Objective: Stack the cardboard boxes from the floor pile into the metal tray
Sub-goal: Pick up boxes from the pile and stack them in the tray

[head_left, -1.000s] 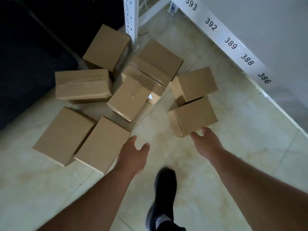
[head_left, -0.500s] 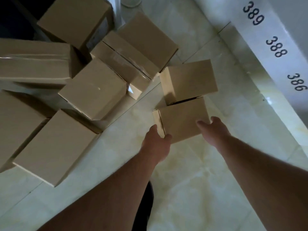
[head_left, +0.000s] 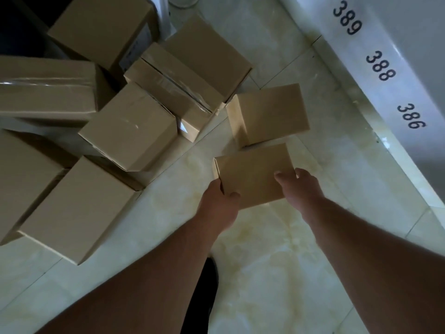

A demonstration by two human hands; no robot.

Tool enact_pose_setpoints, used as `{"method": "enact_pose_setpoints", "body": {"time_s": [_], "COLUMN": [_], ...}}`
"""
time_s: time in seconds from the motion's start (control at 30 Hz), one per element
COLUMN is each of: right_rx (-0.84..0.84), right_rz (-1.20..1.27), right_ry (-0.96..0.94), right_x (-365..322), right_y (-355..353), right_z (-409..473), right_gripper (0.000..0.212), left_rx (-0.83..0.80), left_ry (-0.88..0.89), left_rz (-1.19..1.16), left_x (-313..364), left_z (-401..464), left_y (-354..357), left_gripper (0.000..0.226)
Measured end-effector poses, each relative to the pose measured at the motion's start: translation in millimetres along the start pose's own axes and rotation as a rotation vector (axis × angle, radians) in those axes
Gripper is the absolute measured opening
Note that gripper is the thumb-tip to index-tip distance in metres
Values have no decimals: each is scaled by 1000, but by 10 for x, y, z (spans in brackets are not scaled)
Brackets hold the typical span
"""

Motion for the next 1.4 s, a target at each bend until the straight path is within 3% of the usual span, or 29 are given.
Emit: {"method": "enact_pose_setpoints", "body": {"time_s": [0.27, 0.47, 0.57, 0.67, 0.8, 0.93, 1.0, 1.07, 1.2, 1.33, 1.4], "right_rx": [77, 120, 106, 71, -2, -71, -119, -153, -157, -188, -178], "right_rz": [209, 242, 206, 183, 196, 221, 226, 218, 224, 178, 134], "right_ry": [-48, -221, -349, -457, -574, -627, -640, -678, -736, -769, -784], "right_x": [-218, -677, -994, -1279, -1750, -2180, -2331, -2506, -2736, -2883, -2934], "right_y": [62, 237, 321, 459, 755, 1114, 1284, 1415, 1700, 2031, 2174], "right_z": [-928, -1848, -2322, -2704, -3212, -3671, -3857, -4079, -4388, -4692, -4820], "right_gripper": [47, 39, 32, 24, 17, 25, 10, 22, 10, 37, 45], "left_rx": [87, 179, 206, 178, 235, 283, 304, 318, 307, 331, 361], "left_ry": [-24, 20, 35, 40, 60, 61, 60, 51, 66, 130, 164], "left_rz": [-120, -55, -115, -161, -272, -339, -374, -398, -383, -309, -284], "left_x": [-195, -339, -471, -546, -762, -1058, -1209, -1339, -1588, -1832, -1933], "left_z": [-858, -1551, -1852, -2224, -2629, -2938, -3045, -3127, -3251, -3367, -3429], "left_y": [-635, -1429, -1876, -2269, -2830, -3259, -3422, -3536, -3674, -3829, -3927], "left_gripper": [41, 101, 107, 98, 62, 50, 48, 47, 50, 94, 101]}}
Point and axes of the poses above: each hand's wrist, its own z-axis towards the middle knuckle, its own y-axis out of the palm, x = y × z, the point moved 8 cm from there along z, towards the middle knuckle, and after that the axes turned 5 degrees about -x, right-handed, at the moved point
